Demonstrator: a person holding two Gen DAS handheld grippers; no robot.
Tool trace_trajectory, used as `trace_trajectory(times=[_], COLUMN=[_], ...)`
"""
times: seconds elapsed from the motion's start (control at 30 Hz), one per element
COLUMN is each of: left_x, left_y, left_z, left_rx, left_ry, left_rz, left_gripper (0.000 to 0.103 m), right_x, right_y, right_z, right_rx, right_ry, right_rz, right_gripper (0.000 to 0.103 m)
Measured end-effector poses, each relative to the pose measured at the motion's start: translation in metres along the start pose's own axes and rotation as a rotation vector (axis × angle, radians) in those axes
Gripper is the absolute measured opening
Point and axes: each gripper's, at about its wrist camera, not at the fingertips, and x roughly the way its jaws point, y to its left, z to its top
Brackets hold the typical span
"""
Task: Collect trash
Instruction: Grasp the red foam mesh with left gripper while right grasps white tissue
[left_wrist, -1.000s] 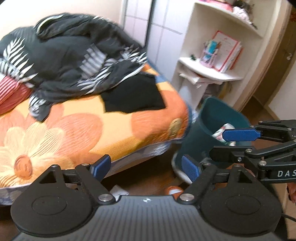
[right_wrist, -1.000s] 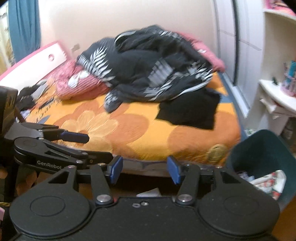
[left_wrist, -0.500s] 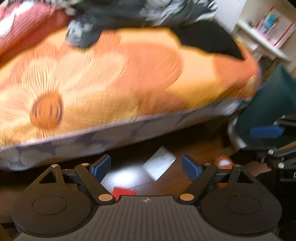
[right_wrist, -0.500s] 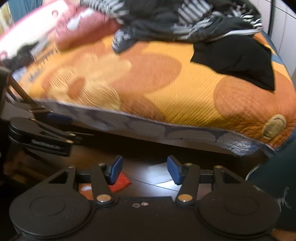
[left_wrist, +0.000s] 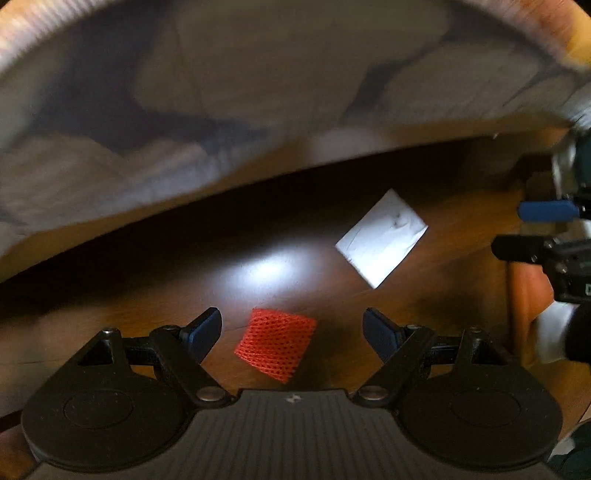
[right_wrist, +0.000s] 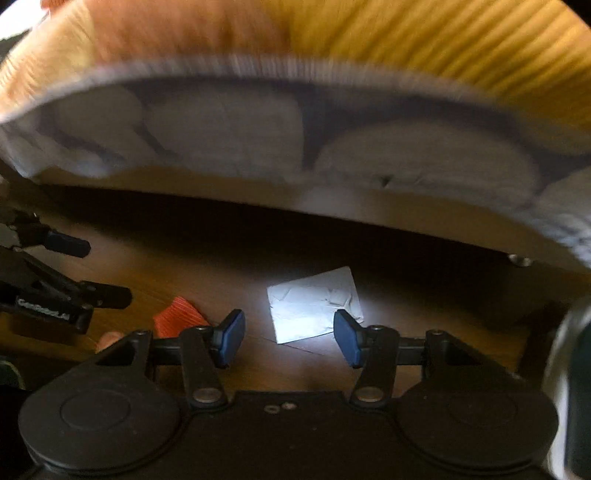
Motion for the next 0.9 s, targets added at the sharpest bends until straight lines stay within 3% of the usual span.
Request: trace_trajectory(times=[0.23,0.5,0.9], left_x=[0.080,0.151,0.196], left_y=[0.020,0.037,0.027], left_z=[-0.010,-0.025,-0.046], left_rx=[-0.027,-0.039,0.018], left_ry=[0.126,0.209,0.245], left_rz=[-0.035,-0.039,-0.034], left_gripper=[0.084,0.084,0.084], right_x=[0.085,0.156,0.198], right_y=[-0.014,-0.023,-0.021], right_z=[0.002,0.006,-0.006], right_rx=[-0.046,-0.091,-0.181], right_ry=[0.094,0.158,0.187], right_rz=[-0.047,-0.083,-0.154], right_gripper=[0.053,0.053,0.053])
